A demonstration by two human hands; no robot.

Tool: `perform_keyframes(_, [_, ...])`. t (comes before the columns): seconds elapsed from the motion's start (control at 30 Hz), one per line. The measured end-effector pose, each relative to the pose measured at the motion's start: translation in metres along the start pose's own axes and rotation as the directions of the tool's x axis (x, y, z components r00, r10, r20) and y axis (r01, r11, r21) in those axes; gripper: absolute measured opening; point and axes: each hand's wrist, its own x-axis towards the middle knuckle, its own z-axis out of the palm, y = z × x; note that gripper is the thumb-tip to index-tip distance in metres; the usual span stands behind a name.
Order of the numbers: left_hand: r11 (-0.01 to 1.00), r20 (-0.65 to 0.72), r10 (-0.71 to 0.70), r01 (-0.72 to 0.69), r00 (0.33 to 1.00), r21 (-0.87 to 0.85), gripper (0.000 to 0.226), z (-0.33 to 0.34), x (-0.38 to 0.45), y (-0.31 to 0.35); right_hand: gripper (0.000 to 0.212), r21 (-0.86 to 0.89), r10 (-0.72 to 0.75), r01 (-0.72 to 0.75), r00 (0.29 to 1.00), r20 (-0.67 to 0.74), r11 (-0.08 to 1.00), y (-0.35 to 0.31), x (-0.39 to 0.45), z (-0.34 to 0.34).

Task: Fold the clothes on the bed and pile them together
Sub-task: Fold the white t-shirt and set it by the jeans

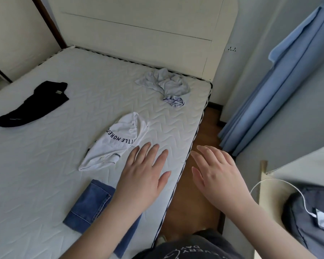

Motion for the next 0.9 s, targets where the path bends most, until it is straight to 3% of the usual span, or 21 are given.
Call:
perform_keyframes(0.27, [0.985,0.022,-0.170,0.169,0.985,0.021,0.054,0.027,0.074,0.007,0.041,0.081,-0.156,0.155,0.988,0.001,0.985,0.064,0.083,0.027])
perform_keyframes(0.53, [0.898,0.017,-0.440,0.439,0.898,0.027,0.053,0.031,0.124,0.026,0.038,0.128,-0.413,0.408,0.911,0.016,0.904,0.114,0.168,0.043])
perform_keyframes(0.9, [0.739,-0.001,-0.672,0.670,0.741,0.064,0.051,0.058,0.095,-0.001,0.041,0.214,-0.692,0.677,0.722,-0.006,0.704,0.057,0.240,0.085])
